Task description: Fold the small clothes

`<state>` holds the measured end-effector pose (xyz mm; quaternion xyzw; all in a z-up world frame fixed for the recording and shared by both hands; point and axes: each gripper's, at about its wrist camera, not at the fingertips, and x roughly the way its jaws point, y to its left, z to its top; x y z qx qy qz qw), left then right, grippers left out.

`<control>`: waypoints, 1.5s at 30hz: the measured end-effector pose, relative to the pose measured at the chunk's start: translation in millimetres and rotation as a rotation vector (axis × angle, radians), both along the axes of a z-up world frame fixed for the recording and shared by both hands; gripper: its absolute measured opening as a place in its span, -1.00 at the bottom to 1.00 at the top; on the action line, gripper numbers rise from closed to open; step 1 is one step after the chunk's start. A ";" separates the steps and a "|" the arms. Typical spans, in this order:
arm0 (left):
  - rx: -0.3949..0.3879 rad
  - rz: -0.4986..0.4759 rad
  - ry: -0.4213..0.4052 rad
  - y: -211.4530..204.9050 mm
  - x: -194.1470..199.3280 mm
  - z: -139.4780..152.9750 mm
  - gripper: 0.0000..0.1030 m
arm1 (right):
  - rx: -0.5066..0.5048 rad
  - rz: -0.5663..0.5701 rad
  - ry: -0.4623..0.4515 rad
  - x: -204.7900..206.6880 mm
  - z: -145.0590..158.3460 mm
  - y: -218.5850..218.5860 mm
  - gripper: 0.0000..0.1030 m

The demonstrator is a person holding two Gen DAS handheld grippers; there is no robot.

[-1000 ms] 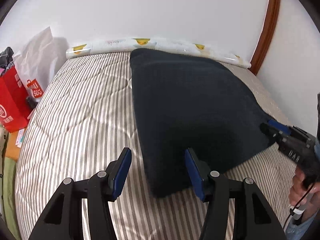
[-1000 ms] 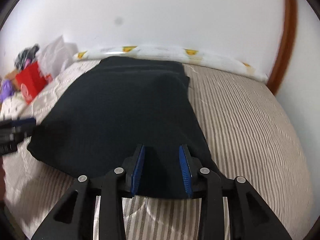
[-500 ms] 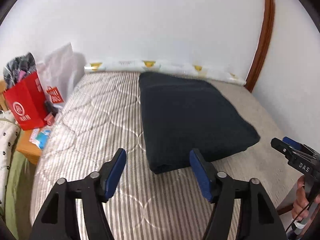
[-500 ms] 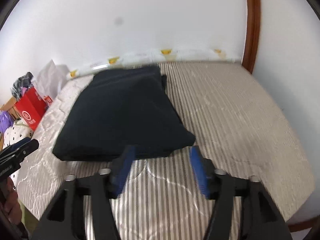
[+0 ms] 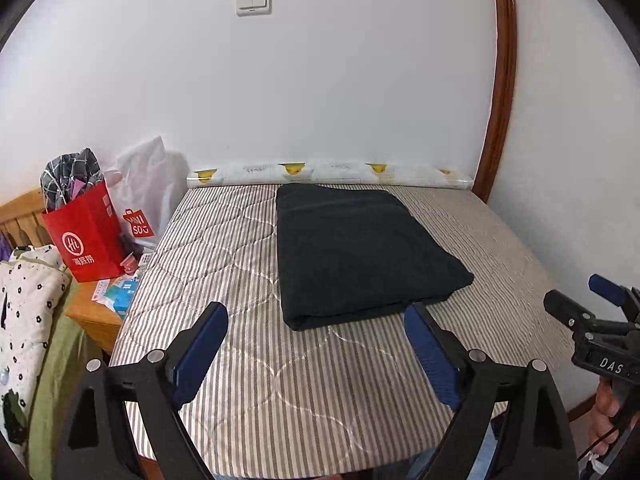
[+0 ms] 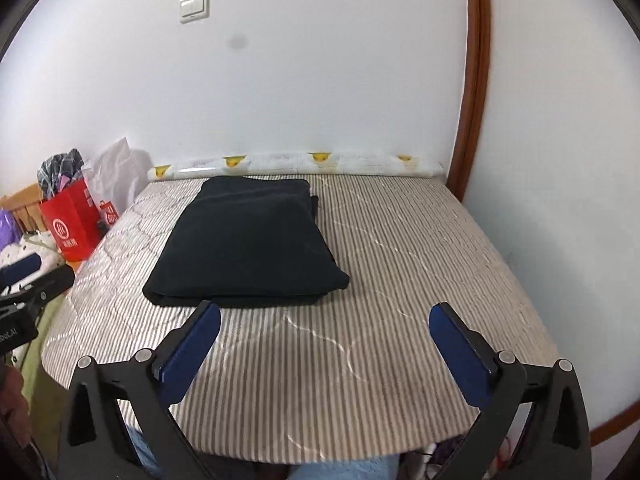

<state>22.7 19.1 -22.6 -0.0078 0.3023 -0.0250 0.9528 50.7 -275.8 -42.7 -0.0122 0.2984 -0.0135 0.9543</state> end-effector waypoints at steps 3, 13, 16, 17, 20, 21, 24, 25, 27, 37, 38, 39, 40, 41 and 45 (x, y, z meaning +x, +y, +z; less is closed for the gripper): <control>-0.018 0.006 -0.002 0.5 -5.7 2.2 0.74 | -0.005 -0.008 0.005 -5.0 1.1 -3.0 0.99; -0.015 0.009 -0.010 -3.8 -12.2 4.4 0.74 | 0.019 -0.033 0.000 -14.5 3.6 -11.0 0.99; -0.015 0.015 -0.012 -3.9 -12.9 3.6 0.74 | 0.015 -0.033 -0.009 -17.5 6.4 -10.5 0.99; -0.014 0.015 -0.011 -4.3 -13.0 3.3 0.74 | 0.010 -0.032 -0.012 -18.1 6.7 -9.9 0.99; -0.008 0.011 -0.008 -4.3 -13.8 2.9 0.74 | 0.004 -0.027 -0.013 -19.9 7.7 -8.1 0.99; -0.005 0.010 -0.009 -4.9 -14.1 2.9 0.74 | 0.003 -0.026 -0.012 -19.9 7.8 -7.9 0.99; -0.002 0.013 -0.015 -6.8 -14.6 3.2 0.74 | -0.004 -0.028 -0.014 -20.6 8.5 -5.6 0.99; 0.000 0.015 -0.016 -6.5 -14.8 3.4 0.74 | -0.005 -0.028 -0.013 -20.9 8.7 -5.3 0.99; 0.000 0.020 -0.018 -7.4 -15.3 3.6 0.74 | -0.003 -0.026 -0.014 -21.4 9.4 -5.4 0.99; 0.007 0.025 -0.019 -7.5 -17.1 4.2 0.74 | -0.012 -0.024 -0.020 -25.6 10.2 -2.2 0.99; 0.008 0.026 -0.019 -8.6 -16.9 4.2 0.74 | -0.010 -0.024 -0.019 -25.9 10.0 -2.4 0.99; 0.009 0.026 -0.018 -9.0 -16.9 4.1 0.74 | -0.009 -0.024 -0.019 -25.9 10.0 -2.1 0.99; 0.009 0.027 -0.018 -9.3 -17.0 4.0 0.74 | -0.008 -0.026 -0.018 -26.0 9.7 -2.0 0.99; 0.009 0.027 -0.017 -9.3 -16.5 4.1 0.74 | -0.009 -0.028 -0.017 -26.2 9.5 -2.4 0.99; 0.009 0.027 -0.016 -9.7 -16.8 4.0 0.74 | -0.006 -0.025 -0.015 -25.2 9.8 -6.6 0.99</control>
